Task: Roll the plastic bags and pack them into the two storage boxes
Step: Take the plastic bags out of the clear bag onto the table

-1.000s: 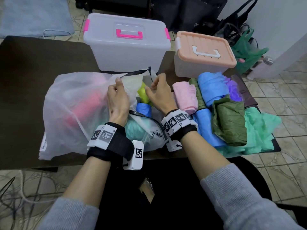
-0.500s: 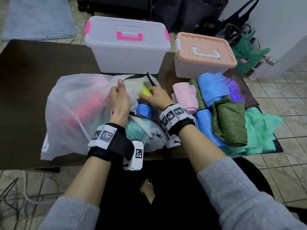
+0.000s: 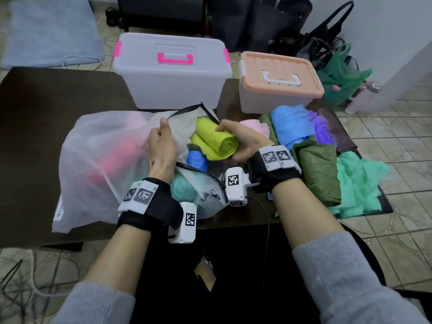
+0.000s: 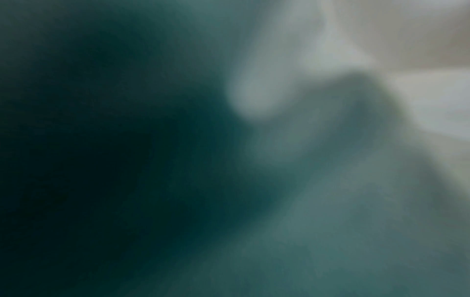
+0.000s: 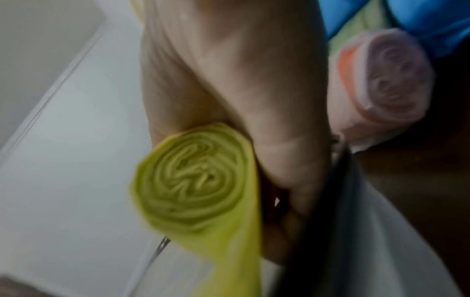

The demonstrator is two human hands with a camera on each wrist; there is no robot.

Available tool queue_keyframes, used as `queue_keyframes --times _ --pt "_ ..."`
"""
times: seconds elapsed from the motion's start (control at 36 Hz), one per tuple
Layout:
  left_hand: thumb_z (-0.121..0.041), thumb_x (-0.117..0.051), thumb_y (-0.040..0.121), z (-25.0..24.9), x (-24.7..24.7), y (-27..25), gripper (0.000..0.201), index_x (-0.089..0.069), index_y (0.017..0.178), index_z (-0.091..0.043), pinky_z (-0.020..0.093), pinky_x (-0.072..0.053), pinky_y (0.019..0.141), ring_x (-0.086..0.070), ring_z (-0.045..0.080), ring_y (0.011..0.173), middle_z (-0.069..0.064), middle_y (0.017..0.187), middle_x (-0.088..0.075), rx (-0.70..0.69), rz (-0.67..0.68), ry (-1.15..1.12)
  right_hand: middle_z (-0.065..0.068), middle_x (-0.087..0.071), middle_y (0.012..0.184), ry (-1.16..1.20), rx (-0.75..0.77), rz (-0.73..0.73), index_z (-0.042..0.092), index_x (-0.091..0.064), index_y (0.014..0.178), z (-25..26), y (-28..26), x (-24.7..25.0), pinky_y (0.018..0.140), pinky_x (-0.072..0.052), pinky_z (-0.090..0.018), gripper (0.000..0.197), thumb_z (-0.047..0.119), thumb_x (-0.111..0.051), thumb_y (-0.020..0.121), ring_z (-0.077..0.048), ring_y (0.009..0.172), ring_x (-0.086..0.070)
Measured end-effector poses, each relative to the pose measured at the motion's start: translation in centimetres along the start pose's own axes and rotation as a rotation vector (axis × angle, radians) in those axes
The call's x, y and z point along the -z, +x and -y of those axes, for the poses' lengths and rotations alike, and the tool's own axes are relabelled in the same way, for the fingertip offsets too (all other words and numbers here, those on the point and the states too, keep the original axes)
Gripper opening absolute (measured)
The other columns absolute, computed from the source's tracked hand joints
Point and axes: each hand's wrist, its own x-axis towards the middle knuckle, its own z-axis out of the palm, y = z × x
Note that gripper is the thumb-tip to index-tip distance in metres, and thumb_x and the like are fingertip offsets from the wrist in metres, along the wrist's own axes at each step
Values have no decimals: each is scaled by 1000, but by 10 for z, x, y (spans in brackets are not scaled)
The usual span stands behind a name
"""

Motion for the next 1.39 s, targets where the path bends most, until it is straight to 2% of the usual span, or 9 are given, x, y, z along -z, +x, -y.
queue_keyframes --times 0.14,0.28,0.42,0.61,0.69,0.81,0.97,1.17,1.39 --pt "-46 -29 98 6 1 5 45 -34 62 -20 31 -32 61 -37 20 63 -3 62 -38 -13 14 24 -19 -68 94 309 115 247 3 -56 110 -3 -30 21 77 -55 -42 49 12 -66 63 -31 79 -67" --pt "-51 -31 94 8 2 7 43 -36 62 -23 33 -32 66 -36 14 58 -2 64 -38 -11 31 28 -14 -62 92 368 209 286 0 -55 113 -1 -62 43 61 -52 -28 65 9 -73 52 -21 66 -64" --pt "-52 -30 92 9 3 8 41 -35 63 -23 31 -31 57 -34 12 57 -4 64 -36 -65 52 100 -8 -61 75 201 410 -117 2 -55 108 -1 -93 73 53 -50 -21 29 10 -55 79 -15 57 -61" --pt "-49 -27 95 12 3 11 46 -38 68 -13 31 -31 55 -35 13 57 -3 64 -37 -77 61 120 -4 -54 72 -88 383 -698 13 -56 89 -15 -124 139 45 -43 -24 29 23 -65 63 -15 56 -52" --pt "-48 -27 96 9 2 12 42 -40 68 -20 32 -36 66 -41 16 66 -4 67 -40 -21 47 93 -8 -57 81 -201 306 -937 9 -54 102 -29 -131 168 51 -48 -31 28 17 -66 78 -19 64 -56" --pt "-45 -29 98 8 0 10 41 -36 64 -21 30 -33 63 -38 16 63 -3 65 -37 -5 36 37 -21 -62 106 -458 170 -1099 -2 -56 107 -49 -132 187 79 -55 -47 44 20 -71 72 -35 93 -63" --pt "-44 -30 99 7 0 8 39 -36 66 -23 28 -31 58 -35 10 58 -4 66 -37 0 36 21 -25 -57 114 -713 38 -1101 -7 -52 114 -69 -123 180 75 -39 -35 43 18 -65 81 -38 107 -54" --pt "-45 -30 99 4 2 3 40 -37 67 -23 31 -31 62 -36 10 58 -5 65 -38 -1 31 49 -25 -32 139 -834 -85 -1113 -3 -40 133 -73 -118 178 104 -27 -44 64 38 -54 86 -38 131 -26" --pt "-40 -31 101 -5 0 -8 41 -34 65 -20 26 -30 53 -33 12 56 -3 63 -35 -5 43 14 -21 -24 145 -720 142 -1258 -1 -33 138 -58 -122 166 109 -19 -46 62 34 -47 88 -35 135 -18"
